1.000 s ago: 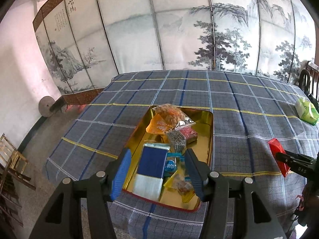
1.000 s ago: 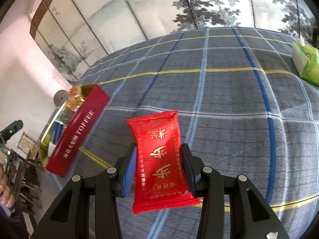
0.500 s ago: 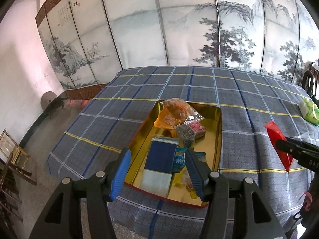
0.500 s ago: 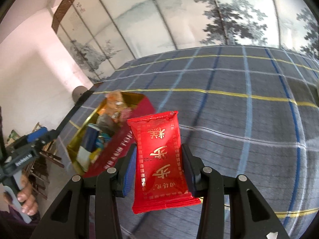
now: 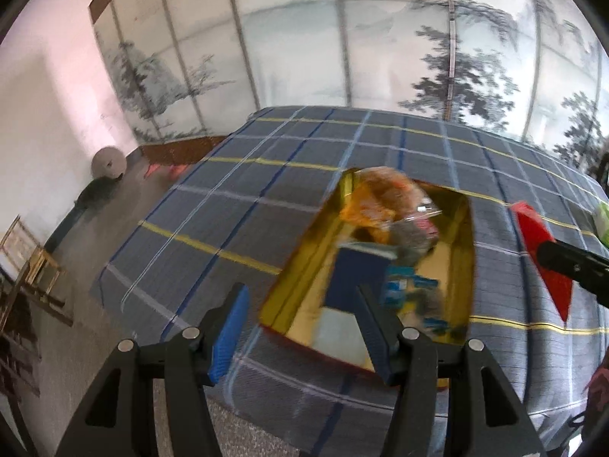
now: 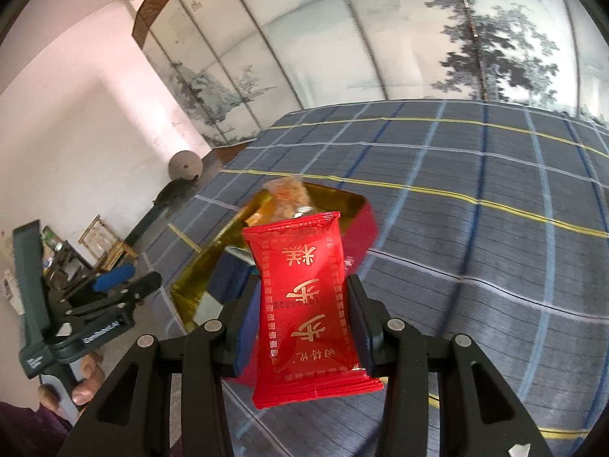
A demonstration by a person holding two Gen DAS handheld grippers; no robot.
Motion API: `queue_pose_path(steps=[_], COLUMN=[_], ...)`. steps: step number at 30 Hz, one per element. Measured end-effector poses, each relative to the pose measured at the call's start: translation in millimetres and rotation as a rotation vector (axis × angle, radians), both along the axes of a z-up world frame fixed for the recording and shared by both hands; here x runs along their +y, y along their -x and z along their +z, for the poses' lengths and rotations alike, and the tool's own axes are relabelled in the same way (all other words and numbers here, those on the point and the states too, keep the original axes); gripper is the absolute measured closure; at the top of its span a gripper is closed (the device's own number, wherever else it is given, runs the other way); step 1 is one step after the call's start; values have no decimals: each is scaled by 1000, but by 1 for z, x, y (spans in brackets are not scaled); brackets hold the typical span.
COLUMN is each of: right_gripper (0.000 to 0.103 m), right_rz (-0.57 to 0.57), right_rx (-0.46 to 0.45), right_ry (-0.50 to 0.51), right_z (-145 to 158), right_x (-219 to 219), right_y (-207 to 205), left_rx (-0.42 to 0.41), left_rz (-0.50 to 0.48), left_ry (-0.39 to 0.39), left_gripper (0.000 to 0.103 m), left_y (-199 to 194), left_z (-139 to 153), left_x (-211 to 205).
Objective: Organize snacks
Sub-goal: 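Carry the red packet into the tin and open the right gripper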
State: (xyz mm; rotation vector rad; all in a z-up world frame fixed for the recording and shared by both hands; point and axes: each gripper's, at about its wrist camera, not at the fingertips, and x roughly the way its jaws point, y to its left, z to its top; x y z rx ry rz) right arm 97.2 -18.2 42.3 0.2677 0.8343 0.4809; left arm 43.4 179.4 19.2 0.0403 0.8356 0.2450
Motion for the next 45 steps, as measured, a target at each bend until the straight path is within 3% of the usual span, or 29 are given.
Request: queue_pose_path(steps=[8, 18, 45], right_gripper=[63, 63, 62], right_rz=[79, 132, 129], right_rx=[22, 66, 92], right_ry=[2, 13, 61], right_z=[-7, -23, -40], right_x=[45, 82, 99], right_y=[-12, -19, -25], left_rx=[35, 39, 50], left_rz=[78, 71, 81], left_ry=[19, 21, 50], left_gripper=[45, 45, 45], left_y=[4, 5, -3], left_z=[-15, -20, -32], left_x=[37, 42, 55])
